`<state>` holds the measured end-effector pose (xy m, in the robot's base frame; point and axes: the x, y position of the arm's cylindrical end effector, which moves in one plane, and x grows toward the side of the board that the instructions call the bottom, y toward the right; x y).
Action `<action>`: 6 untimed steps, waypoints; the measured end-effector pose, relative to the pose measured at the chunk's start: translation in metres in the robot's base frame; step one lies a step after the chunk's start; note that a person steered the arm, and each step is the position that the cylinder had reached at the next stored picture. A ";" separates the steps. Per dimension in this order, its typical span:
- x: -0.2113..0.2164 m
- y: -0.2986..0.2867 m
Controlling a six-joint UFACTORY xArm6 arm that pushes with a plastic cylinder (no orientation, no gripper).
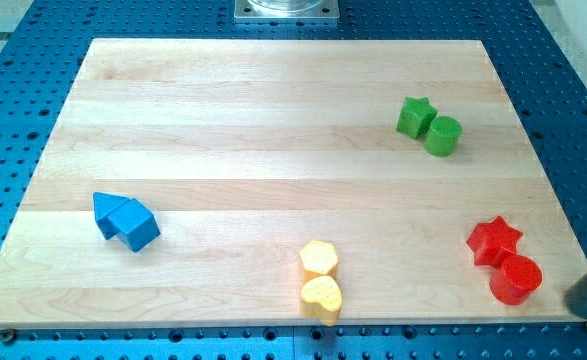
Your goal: Separate red circle and heart from their respective blocks
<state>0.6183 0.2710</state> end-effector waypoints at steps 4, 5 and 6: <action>0.001 -0.162; 0.000 -0.199; 0.000 -0.274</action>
